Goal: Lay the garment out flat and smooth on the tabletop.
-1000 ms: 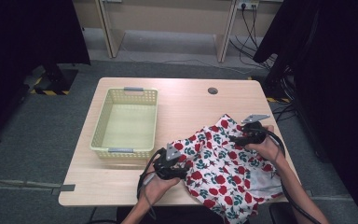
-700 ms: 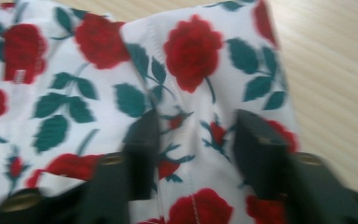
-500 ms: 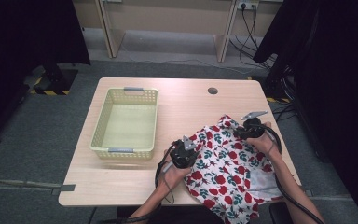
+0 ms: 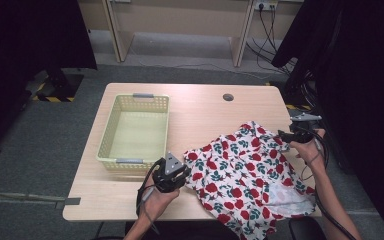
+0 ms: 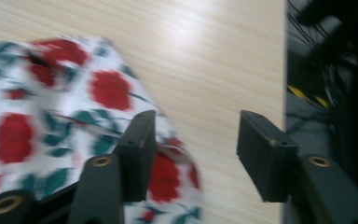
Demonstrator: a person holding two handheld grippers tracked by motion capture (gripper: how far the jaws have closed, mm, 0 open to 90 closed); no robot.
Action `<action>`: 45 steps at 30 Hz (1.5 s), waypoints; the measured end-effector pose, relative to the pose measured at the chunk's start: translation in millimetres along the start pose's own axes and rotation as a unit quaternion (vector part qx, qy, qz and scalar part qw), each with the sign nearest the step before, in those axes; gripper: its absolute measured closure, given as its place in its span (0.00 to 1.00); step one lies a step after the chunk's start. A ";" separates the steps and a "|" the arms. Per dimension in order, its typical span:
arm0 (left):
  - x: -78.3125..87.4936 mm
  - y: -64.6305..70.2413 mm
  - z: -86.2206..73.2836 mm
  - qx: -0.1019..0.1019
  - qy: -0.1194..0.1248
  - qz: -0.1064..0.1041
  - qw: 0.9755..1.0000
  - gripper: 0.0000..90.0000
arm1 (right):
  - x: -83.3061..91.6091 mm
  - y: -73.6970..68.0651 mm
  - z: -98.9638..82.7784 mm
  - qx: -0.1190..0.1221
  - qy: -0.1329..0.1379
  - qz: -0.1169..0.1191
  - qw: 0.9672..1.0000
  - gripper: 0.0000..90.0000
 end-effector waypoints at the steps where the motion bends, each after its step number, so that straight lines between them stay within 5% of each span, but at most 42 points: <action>1: -3.9 2.8 1.2 0.003 -0.003 -0.005 1.000 0.78 | 1.9 -6.5 2.0 0.002 0.010 0.017 1.000 0.49; 4: -21.6 10.7 6.8 0.012 -0.015 -0.007 1.000 0.56 | 5.7 -32.8 5.8 0.003 0.017 0.072 0.997 0.44; 8: -46.7 17.7 12.4 0.018 -0.039 -0.011 0.999 0.39 | 2.6 -67.0 4.4 -0.002 0.001 0.137 0.991 0.39; 16: -92.4 13.4 8.8 0.015 -0.077 0.015 0.997 0.30 | -6.8 -92.7 -8.2 0.000 -0.024 0.169 0.985 0.37; 19: -100.8 10.0 4.5 0.001 -0.075 0.018 0.997 0.46 | -8.4 -97.4 -14.8 0.006 -0.032 0.177 0.984 0.36; 23: -98.5 3.2 4.3 -0.005 -0.060 0.017 0.998 0.87 | -12.6 -99.6 -23.0 0.019 -0.043 0.177 0.983 0.36; 25: -93.1 -0.5 2.8 -0.005 -0.055 0.017 0.998 0.93 | -14.9 -98.4 -26.0 0.029 -0.038 0.169 0.984 0.35; 29: -62.9 -4.5 3.2 -0.013 -0.037 0.022 0.999 0.95 | -12.1 -89.5 -29.9 0.011 -0.041 0.148 0.988 0.35; 37: -15.7 -9.2 -7.2 -0.005 -0.026 0.031 0.999 0.80 | 11.0 -77.6 -47.4 -0.001 -0.056 0.120 0.991 0.35; 41: -4.6 -1.8 -3.4 -0.003 -0.015 0.042 0.999 0.58 | 22.4 -74.3 -55.3 0.001 -0.061 0.114 0.992 0.34; 45: -10.2 3.9 1.0 -0.006 -0.022 0.044 0.999 0.41 | 26.5 -73.6 -55.8 0.005 -0.053 0.115 0.992 0.31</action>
Point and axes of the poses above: each handheld gripper's, and its own axes: x roughly backward along the jaws, z roughly out of its top, y roughly to its right, the point moved 6 cm from there along -x, roughly forward along the jaws, and after that the axes turned 7 degrees about y, right-handed, at the moved point
